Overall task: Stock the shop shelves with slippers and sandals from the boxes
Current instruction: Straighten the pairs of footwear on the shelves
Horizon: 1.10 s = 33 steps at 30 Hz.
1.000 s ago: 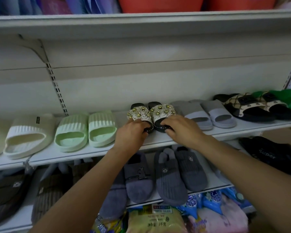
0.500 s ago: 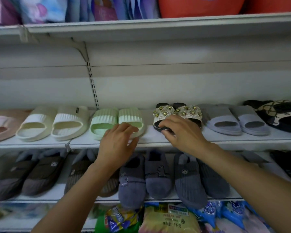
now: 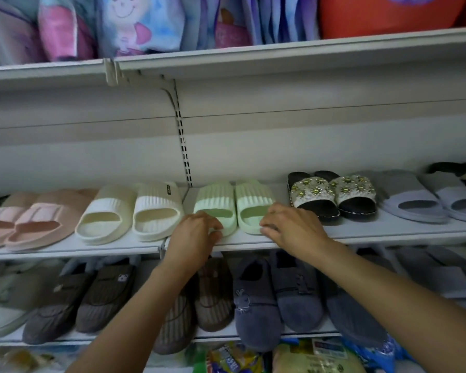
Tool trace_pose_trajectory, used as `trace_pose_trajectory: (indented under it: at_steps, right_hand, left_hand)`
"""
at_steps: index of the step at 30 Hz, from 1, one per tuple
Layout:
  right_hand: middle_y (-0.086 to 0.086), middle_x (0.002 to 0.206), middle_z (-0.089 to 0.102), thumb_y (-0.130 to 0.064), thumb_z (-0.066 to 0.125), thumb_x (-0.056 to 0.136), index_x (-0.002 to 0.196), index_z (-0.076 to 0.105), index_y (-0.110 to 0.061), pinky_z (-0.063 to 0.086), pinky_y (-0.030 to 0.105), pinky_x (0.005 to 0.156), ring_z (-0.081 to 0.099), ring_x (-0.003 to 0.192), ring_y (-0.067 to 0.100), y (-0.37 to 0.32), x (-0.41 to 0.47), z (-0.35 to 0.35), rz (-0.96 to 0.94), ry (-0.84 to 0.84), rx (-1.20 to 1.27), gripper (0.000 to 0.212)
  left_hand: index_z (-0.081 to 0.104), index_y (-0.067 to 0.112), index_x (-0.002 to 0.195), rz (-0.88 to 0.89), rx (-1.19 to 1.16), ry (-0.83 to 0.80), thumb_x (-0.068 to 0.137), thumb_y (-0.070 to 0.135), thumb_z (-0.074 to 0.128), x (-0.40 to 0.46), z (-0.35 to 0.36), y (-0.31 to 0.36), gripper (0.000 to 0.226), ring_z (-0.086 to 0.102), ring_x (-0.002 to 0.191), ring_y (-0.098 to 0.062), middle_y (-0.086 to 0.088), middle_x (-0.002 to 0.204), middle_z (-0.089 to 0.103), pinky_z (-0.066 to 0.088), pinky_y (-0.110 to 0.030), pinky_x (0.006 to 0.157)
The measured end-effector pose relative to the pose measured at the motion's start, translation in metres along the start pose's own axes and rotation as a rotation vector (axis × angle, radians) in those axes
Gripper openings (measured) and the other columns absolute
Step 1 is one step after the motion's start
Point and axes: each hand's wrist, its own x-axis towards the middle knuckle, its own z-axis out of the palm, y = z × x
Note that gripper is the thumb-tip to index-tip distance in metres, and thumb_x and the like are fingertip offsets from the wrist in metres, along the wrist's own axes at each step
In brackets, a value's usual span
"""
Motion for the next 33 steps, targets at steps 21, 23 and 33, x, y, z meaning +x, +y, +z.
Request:
trace_pose_trajectory:
  at_steps: [21,23,33]
  right_hand:
    - [0.0,0.117,0.055,-0.031,0.044,0.096,0.115,0.06,-0.024,0.038,0.03,0.071,0.05,0.108,0.022,-0.03,0.0,0.002,0.247,-0.037,-0.069,0.026]
    - [0.001,0.119,0.055,-0.031,0.044,0.096,0.118,0.059,-0.024,0.039,0.03,0.072,0.049,0.109,0.022,-0.033,0.0,0.003,0.239,-0.034,-0.098,0.028]
    - [0.002,0.101,0.064,-0.024,0.061,0.086,0.106,0.068,-0.019,0.048,0.033,0.07,0.061,0.089,0.026,-0.086,0.007,0.01,-0.016,0.194,0.065,0.022]
  left_hand:
    - [0.063,0.031,0.115,0.142,-0.006,-0.068,0.091,0.038,0.054,0.012,0.005,-0.026,0.027,0.051,0.112,-0.02,0.006,0.119,0.059,0.045,-0.032,0.081]
    - [0.063,0.03,0.117,0.151,-0.008,-0.059,0.09,0.04,0.056,0.009,0.004,-0.029,0.03,0.05,0.113,-0.019,0.007,0.12,0.059,0.045,-0.033,0.081]
    - [0.065,0.027,0.11,0.066,0.138,0.253,0.085,0.043,0.048,-0.05,-0.033,-0.088,0.034,0.057,0.101,-0.025,0.004,0.112,0.063,0.039,-0.039,0.081]
